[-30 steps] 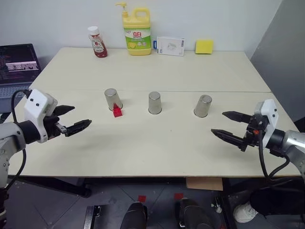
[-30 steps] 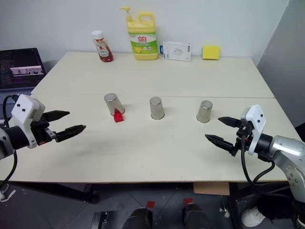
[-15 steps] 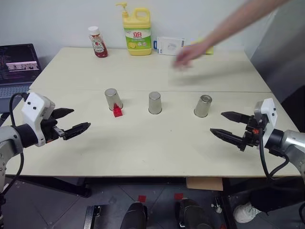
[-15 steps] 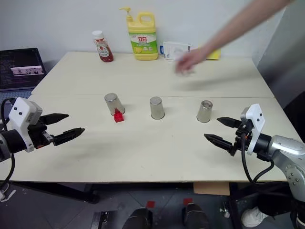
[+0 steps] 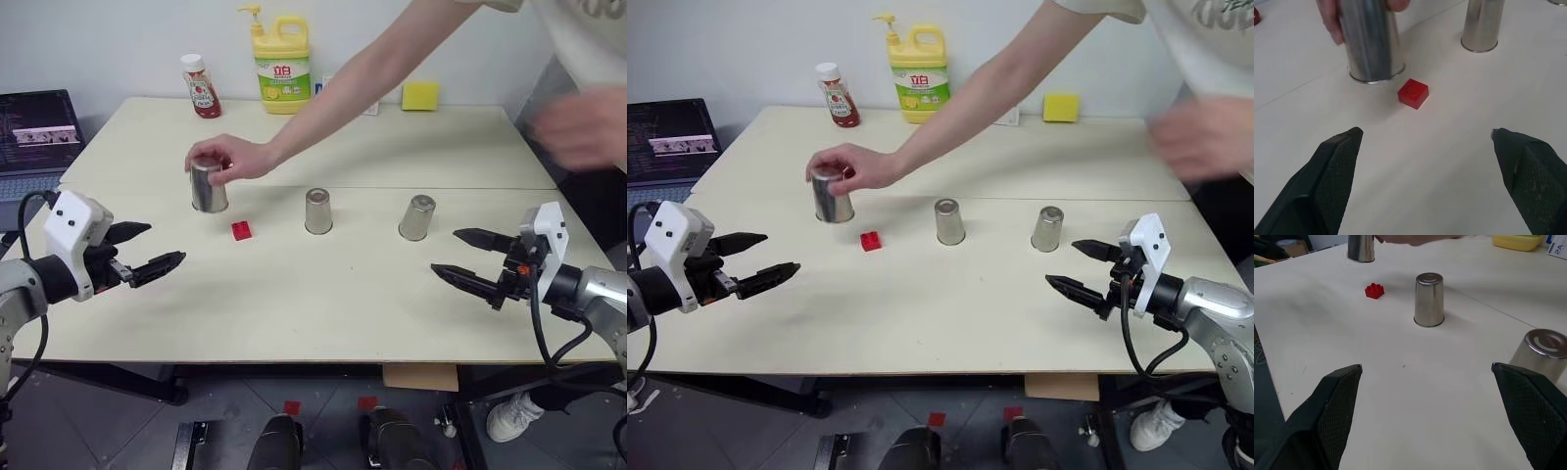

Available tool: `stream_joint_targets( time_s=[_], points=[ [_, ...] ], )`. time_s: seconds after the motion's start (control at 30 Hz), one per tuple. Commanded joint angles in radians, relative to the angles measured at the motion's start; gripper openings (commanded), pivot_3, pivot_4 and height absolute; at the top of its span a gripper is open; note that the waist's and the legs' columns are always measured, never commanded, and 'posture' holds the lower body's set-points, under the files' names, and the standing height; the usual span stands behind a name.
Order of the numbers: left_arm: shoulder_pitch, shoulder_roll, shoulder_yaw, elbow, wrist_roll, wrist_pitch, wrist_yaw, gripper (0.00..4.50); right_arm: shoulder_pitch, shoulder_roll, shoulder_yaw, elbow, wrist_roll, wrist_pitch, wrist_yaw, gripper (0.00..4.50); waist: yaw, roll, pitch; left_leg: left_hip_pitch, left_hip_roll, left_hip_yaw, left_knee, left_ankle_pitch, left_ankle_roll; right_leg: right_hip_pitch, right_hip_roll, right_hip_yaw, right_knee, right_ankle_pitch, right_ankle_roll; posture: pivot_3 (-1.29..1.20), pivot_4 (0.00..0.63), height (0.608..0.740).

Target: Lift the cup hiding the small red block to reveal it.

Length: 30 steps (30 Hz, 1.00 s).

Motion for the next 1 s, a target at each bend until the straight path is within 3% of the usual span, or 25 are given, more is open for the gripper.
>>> stream_joint_targets(
  time_s=[0.03,1.0],
  points=[
    [-0.004,0.010,0.031,-0.021,-0.001,-0.017,0.003,4.47,-0.016,-0.007,-0.010,-0.013,-0.001,-0.026,0.014,4.50,0.000,0.000,0.000,0.000,0.000,0.000,0.000,0.000,0.000,0.000,0.000,0.000,0.000,0.000,0.000,0.00,0.150,0.740],
    [-0.034,0.019,0.011,0.004,0.007,-0.032,-0.005,4.47,-0.009,-0.001,-0.006,-0.019,-0.013,-0.034,0.020,4.50,0.000,0.000,0.000,0.000,0.000,0.000,0.000,0.000,0.000,0.000,0.000,0.000,0.000,0.000,0.000,0.00,0.150,0.740]
  ],
)
